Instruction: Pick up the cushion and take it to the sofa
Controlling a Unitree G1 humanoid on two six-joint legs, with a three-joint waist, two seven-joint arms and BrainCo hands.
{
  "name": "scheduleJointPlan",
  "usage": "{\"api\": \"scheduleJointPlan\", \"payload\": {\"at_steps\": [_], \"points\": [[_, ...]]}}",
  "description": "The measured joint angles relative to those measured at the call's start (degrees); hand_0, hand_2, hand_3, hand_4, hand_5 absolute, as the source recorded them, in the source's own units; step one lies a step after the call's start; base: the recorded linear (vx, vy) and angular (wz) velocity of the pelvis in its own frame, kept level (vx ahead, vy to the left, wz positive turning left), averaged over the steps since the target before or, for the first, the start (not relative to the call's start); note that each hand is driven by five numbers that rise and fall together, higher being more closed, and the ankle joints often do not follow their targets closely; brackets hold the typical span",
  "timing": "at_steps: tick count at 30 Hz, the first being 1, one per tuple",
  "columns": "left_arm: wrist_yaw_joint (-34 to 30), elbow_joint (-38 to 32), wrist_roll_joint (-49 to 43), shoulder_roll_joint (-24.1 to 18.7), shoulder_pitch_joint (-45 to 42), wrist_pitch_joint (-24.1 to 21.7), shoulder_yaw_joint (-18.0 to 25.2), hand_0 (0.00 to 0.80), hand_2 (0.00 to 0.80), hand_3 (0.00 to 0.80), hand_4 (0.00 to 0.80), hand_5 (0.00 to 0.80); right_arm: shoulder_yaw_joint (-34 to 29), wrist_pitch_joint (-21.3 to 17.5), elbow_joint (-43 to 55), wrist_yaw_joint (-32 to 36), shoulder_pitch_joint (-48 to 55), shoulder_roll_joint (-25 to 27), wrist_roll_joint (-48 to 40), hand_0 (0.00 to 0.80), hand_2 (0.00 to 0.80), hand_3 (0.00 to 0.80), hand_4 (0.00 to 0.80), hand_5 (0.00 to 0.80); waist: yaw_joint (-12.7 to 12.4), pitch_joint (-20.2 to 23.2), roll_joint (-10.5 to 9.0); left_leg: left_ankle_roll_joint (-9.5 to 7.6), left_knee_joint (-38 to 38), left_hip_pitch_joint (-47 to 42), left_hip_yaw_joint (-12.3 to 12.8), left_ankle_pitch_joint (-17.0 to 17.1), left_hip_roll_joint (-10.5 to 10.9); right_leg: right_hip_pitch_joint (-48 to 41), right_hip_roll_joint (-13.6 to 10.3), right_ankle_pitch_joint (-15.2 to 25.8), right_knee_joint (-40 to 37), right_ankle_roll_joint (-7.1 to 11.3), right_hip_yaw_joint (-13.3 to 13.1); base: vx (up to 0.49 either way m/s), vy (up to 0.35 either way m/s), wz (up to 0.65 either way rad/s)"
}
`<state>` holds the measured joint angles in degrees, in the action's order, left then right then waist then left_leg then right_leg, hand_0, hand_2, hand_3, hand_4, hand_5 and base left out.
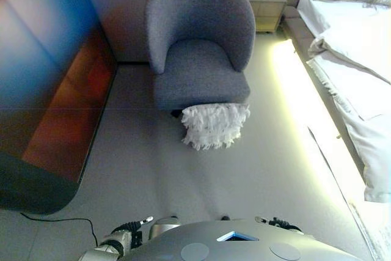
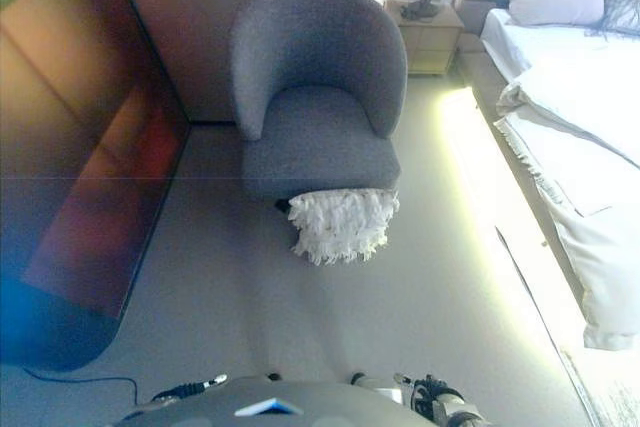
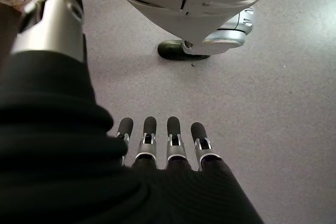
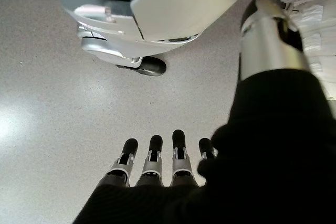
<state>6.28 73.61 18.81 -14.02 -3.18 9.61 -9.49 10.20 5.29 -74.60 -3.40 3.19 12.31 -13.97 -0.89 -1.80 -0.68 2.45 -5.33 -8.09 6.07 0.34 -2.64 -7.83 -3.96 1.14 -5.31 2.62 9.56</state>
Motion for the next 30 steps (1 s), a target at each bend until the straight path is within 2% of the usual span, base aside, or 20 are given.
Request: {"api": "scheduleJointPlan", "payload": {"at_steps": [8, 25, 27, 30], "points": [[-0.2, 0.0, 0.0, 0.5, 0.0, 2.3, 0.0, 0.000, 0.000, 0.000, 0.000, 0.000, 0.0, 0.1, 0.0, 0.0, 0.4, 0.1, 0.0, 0.000, 0.000, 0.000, 0.000, 0.000, 0.0, 1.3, 0.51, 0.40, 0.3, -0.2, -0.1, 0.3, 0.0, -0.1, 0.0, 0.0, 0.1, -0.08, 0.3, -0.008, -0.009, 0.00], [0.1, 0.1, 0.0, 0.6, 0.0, 1.9, 0.0, 0.000, 0.000, 0.000, 0.000, 0.000, 1.0, 0.1, 0.0, 1.0, 0.3, 0.1, 0.0, 0.000, 0.000, 0.000, 0.000, 0.000, 0.1, 1.5, 0.84, 0.37, 0.8, -0.1, -0.5, 0.3, -0.2, -0.5, 0.5, 0.0, 0.2, -0.18, 0.3, -0.022, -0.050, 0.01], [0.5, 0.6, 0.0, 0.6, 0.3, 1.3, 0.0, 0.000, 0.000, 0.000, 0.000, 0.000, 1.0, 0.1, 0.0, 1.1, 0.0, 0.2, 0.0, 0.000, 0.000, 0.000, 0.000, 0.000, 0.1, 1.4, 0.76, 0.81, 3.7, 1.1, -0.6, -0.4, -0.4, -0.1, 0.6, -0.2, 0.4, -0.20, 0.4, -0.073, -0.136, 0.03], [0.9, 2.5, 0.1, 0.6, 2.9, 0.5, 0.1, 0.000, 0.000, 0.000, 0.000, 0.000, 1.0, 0.4, -0.4, 1.6, -3.0, 0.3, 0.4, 0.000, 0.000, 0.000, 0.000, 0.000, -0.4, -1.6, -0.91, 1.78, 16.2, 8.0, -2.0, -1.0, 0.2, 2.3, -0.5, -1.1, 3.4, -1.28, 0.0, -0.054, -0.098, -0.05]]}}
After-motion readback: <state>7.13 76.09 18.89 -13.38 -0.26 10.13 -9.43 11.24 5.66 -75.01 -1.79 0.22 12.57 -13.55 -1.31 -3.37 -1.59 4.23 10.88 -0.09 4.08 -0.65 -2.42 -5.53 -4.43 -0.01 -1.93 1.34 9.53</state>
